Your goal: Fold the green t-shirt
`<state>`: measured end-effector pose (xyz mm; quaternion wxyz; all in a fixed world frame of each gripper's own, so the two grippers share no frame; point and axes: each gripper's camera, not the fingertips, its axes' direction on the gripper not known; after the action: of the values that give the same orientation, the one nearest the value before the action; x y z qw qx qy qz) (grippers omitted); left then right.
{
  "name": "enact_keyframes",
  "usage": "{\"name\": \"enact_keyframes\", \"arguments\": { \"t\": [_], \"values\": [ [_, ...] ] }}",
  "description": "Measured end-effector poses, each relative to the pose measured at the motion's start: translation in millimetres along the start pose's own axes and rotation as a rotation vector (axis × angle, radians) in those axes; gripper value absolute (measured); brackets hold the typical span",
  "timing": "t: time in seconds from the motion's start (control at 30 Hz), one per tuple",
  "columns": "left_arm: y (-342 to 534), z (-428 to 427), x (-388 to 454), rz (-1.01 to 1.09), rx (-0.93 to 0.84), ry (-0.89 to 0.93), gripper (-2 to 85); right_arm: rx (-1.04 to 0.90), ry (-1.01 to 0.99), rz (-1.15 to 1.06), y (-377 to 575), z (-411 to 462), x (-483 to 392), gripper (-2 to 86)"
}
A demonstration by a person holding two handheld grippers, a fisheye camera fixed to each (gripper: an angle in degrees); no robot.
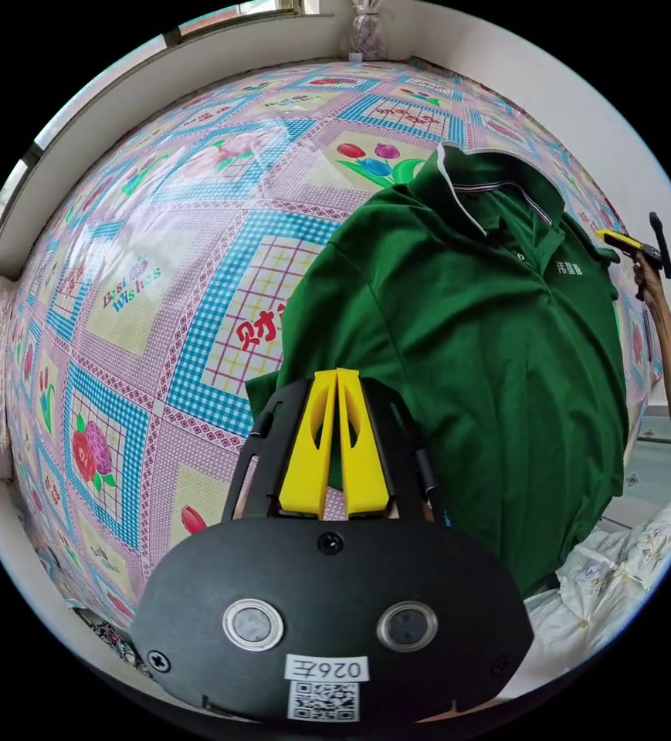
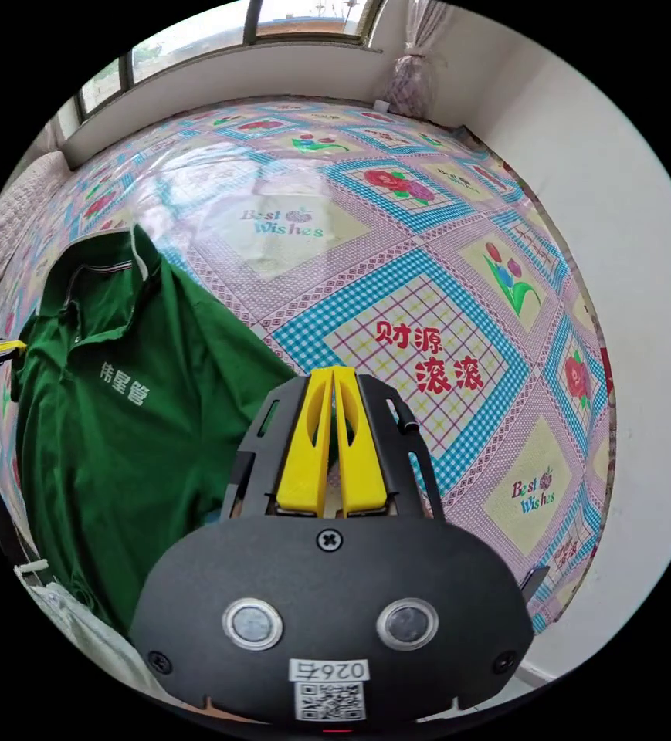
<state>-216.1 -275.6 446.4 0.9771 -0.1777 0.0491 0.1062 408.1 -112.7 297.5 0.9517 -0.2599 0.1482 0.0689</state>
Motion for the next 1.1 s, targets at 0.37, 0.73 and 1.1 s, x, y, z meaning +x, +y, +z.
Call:
{"name": "enact_keyframes", "arguments": {
  "t": [0.37, 0.73, 1.1],
  "values": [
    [133.6, -76.3, 34.1, -0.009, 0.179, 0.004, -0.7, 0.770, -0.337, 0.156, 194.7, -182.4, 2.2, -0.9],
    [373.2, -127.9, 100.1, -0.060, 0.238, 0.267, 9.5, 0.711, -0.590, 0.036, 412.5, -291.9, -70.8, 1.6],
    [472.2, -101.3, 175.1, 0.023, -0.014, 0.248, 11.9, 0.147, -0.433, 0.084, 564.7, -256.4, -145.4, 3.0]
  ]
}}
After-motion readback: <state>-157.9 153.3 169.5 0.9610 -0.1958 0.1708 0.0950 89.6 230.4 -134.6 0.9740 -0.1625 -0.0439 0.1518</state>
